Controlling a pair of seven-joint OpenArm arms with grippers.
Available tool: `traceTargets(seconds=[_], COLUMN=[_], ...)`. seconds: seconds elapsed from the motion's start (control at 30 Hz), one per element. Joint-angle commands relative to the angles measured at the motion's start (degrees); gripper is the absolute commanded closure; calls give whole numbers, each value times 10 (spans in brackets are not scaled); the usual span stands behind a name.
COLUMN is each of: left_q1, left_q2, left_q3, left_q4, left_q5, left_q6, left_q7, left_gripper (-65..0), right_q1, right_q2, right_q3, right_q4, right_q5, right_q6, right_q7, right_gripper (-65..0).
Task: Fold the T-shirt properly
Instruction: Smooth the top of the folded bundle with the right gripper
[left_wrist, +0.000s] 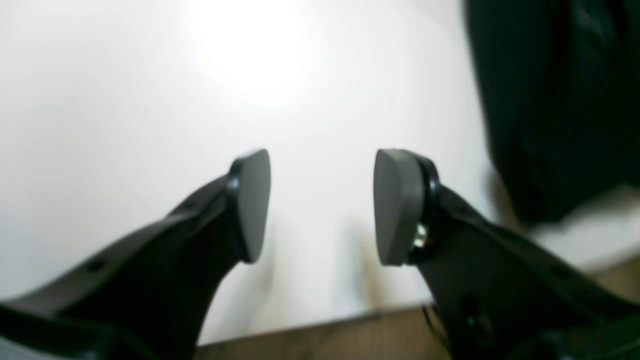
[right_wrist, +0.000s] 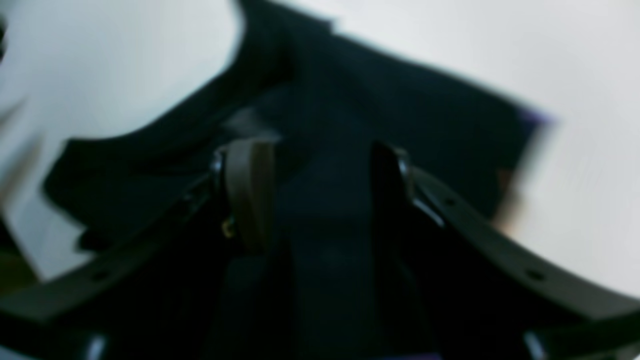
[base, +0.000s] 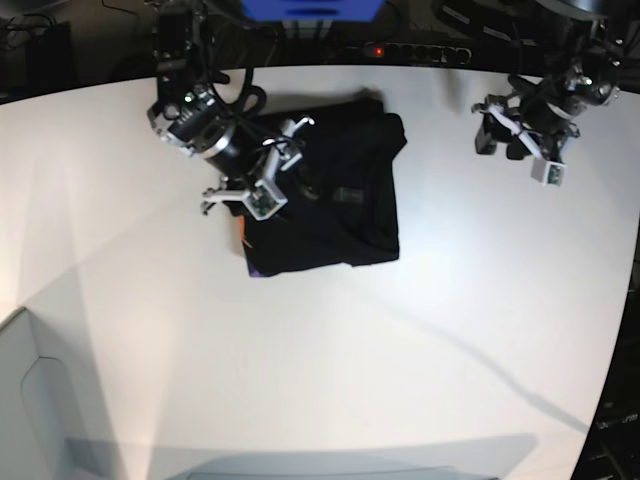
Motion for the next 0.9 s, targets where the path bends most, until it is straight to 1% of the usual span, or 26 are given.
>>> traceTargets(seconds=[0.0,0.1,0.2,0.3,0.33,0.53,0.6,0.67,0.87], left_q1=[3,4,0,-3,-3,-9,-6,-7,-6], left_q2=[6,63,109,148,156,168,186,201,227], left_q3=[-32,-116,-187,-242,-253,-255,-255,-256,-257], left_q4=[7,-3,-26,-51,-59,-80,-74,-73,-73], left_q5=[-2,-2,-2,-2,-2,-8,-9,-9,-9], left_q6=[-4,-4,-4,-5,-5,-5,-5,-5,-5], left_q7=[-9,-8,-8,-8,-8,-8,-8,-8,-8], left_gripper=[-321,-321,-322,-323,-323,-323,-324,-324,-324], right_q1=[14,24,19,11,10,12,15,26,61], right_q2=[-2,-2,-2,-2,-2,-2,-2,-2,-3], right_q3=[-13,-44,-58,-65,-65,-66,-67,-84,-121], right_q4=[-1,-37,-39,-38,-38,-39,-42,-44,-70], right_q5=[11,11,11,11,11,11,11,10,10], right_q6=[2,2,2,2,2,2,2,2,2], right_q7=[17,17,17,18,18,18,18,17,17], right_gripper=[-317,-318,-318,-318,-318,-318,-318,-318,-319])
